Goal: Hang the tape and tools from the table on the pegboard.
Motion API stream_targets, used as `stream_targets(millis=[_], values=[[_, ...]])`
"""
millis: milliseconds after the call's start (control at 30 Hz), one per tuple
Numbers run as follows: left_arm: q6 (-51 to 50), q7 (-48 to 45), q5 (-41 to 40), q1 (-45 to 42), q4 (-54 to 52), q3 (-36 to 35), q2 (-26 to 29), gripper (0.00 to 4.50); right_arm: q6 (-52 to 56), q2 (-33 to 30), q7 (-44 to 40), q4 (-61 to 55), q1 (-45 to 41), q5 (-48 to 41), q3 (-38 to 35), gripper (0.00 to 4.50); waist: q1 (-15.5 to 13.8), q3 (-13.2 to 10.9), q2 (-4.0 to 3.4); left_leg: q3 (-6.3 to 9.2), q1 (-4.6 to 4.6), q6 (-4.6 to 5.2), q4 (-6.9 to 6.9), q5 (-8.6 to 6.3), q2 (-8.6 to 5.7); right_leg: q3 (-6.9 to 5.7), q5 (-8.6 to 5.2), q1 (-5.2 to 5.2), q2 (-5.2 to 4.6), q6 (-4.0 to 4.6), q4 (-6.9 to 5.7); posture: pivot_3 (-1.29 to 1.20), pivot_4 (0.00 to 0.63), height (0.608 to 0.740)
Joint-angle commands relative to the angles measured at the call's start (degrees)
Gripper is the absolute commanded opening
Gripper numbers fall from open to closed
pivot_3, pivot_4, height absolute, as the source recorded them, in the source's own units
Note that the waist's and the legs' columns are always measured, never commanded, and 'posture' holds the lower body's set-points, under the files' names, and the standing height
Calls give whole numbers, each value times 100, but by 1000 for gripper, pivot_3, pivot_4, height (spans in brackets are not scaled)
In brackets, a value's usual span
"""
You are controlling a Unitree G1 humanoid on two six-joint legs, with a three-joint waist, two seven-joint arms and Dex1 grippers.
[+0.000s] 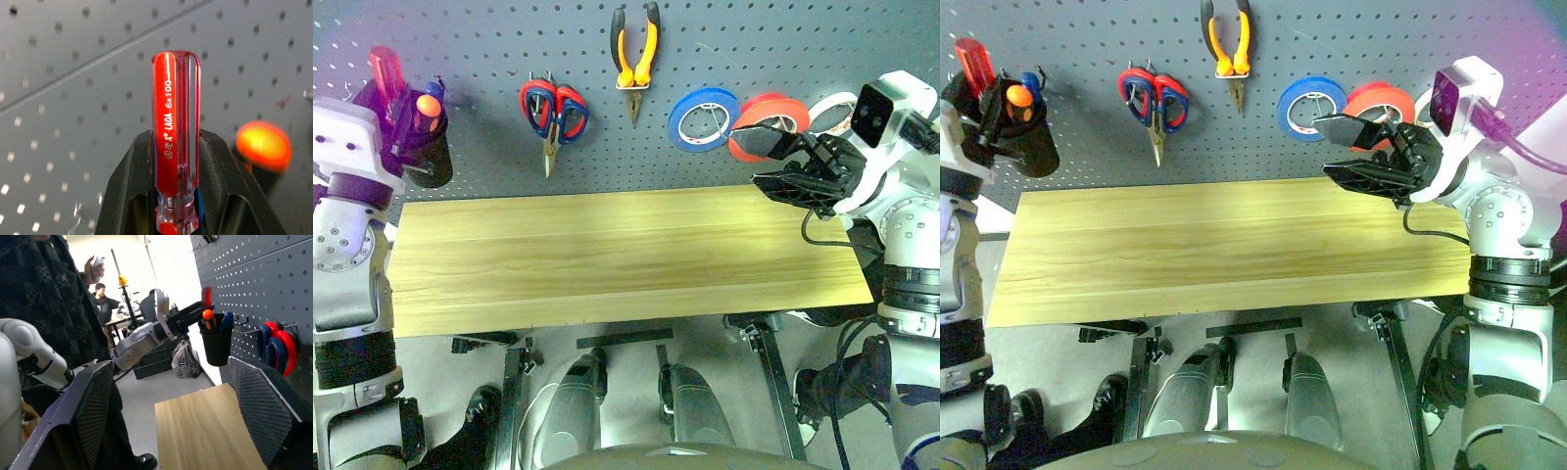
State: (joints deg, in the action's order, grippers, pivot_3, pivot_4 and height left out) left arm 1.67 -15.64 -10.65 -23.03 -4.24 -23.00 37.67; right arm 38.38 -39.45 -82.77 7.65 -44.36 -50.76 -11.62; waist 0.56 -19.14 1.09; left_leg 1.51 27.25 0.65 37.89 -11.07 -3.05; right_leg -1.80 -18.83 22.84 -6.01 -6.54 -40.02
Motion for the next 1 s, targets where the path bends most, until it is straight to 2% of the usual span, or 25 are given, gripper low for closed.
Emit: stream_targets(millis=[33, 233, 600, 833, 867, 1000], values=[[-89, 153, -5, -8, -340, -279, 86, 918, -90, -19, -78, -30, -131, 4, -55, 3906, -4, 0, 0, 0, 0, 0, 0, 0, 0, 0, 0, 0, 0, 0, 0, 46, 262, 740], [-171, 185, -63, 13, -29, -443, 117, 918, -74, -6, -93, -42, -124, 43, -35, 3906, 5, 0, 0, 0, 0, 0, -1, -1, 0, 0, 0, 1, -5, 0, 1, 46, 269, 740], [137, 156, 80, -83, 703, -201, -22, 918, -62, -11, -90, -81, -113, 84, -7, 3906, 18, 0, 0, -1, -1, 1, -3, -1, 0, 1, 0, 4, -8, 0, 0, 40, 270, 740], [131, 111, -75, 56, 763, -183, -176, 918, -37, -50, -57, -90, -97, 106, -8, 3906, 22, 0, 0, -3, -4, 2, -6, -2, 0, 3, 0, 3, -11, 0, 0, 33, 276, 740], [112, 84, -87, 36, 762, -167, -165, 1565, -32, -50, -58, -93, -98, 100, -9, 3906, 18, 0, 0, -3, -7, 3, -7, -3, 0, 3, 0, 1, -12, 0, 0, 34, 277, 740], [186, 122, -8, -9, 793, -165, -106, 2758, -50, -36, -79, -115, -93, 106, 11, 3906, -2, 0, -1, -2, -11, 23, -13, -15, 0, 2, 0, -1, -14, 0, 0, 35, 276, 740]])
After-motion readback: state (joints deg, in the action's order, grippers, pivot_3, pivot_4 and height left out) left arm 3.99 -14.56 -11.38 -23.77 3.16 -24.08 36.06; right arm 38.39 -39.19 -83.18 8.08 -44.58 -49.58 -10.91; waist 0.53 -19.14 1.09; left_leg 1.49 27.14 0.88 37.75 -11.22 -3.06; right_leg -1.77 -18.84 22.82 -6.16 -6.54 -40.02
